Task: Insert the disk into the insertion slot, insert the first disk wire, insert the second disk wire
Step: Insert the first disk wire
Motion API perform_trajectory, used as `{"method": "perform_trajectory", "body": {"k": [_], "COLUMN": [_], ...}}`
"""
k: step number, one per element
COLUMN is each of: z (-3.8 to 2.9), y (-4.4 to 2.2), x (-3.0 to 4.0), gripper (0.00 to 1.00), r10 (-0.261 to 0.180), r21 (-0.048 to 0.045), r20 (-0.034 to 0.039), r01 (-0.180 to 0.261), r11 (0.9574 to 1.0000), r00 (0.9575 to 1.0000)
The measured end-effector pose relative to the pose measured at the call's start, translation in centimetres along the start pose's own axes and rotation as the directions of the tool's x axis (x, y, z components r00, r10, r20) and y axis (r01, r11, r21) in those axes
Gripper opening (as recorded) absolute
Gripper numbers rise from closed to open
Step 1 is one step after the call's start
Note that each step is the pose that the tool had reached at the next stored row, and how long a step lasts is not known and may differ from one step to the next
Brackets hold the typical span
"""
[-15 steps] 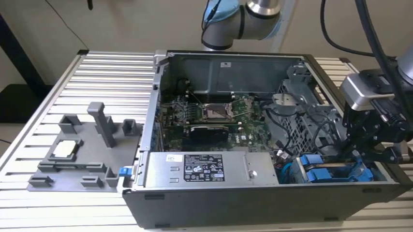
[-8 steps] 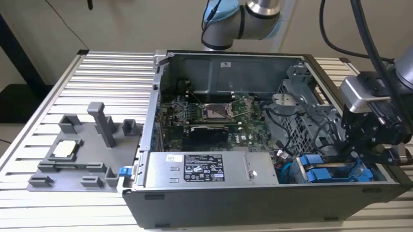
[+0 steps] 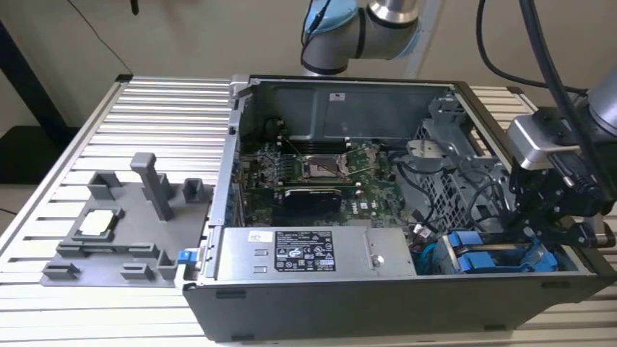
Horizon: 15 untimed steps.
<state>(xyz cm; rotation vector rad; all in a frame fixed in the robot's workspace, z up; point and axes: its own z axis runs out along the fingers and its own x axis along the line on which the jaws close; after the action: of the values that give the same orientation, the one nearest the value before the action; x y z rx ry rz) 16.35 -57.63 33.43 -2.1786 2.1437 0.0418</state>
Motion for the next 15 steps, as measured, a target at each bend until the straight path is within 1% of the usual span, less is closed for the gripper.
{"method": "perform_trajectory", "body": {"k": [3, 4, 5, 7, 9, 14, 15], "z": [0.15, 0.14, 0.13, 0.07, -0.35, -1.87, -2.27], "y": [0.01, 0.01, 0.01, 0.0, -0.01, -0.07, -0.08], "x": [0.01, 0.01, 0.01, 0.0, -0.03, -0.15, -0.18], "gripper": [0.2, 0.2, 0.27, 0.27, 0.27, 0.27, 0.27], "r10": [0.0, 0.0, 0.0, 0.0, 0.0, 0.0, 0.0], "r21": [-0.0001, 0.0, 0.0, 0.0, 0.0, 0.0, 0.0], "r20": [0.0019, 0.0014, 0.001, 0.0003, 0.0006, 0.0005, 0.0003], "r01": [0.0, 0.0, 0.0, 0.0, 0.0, 0.0, 0.0], "r11": [1.0, 1.0, 1.0, 1.0, 1.0, 1.0, 1.0], "r00": [1.0, 1.0, 1.0, 1.0, 1.0, 1.0, 1.0]}}
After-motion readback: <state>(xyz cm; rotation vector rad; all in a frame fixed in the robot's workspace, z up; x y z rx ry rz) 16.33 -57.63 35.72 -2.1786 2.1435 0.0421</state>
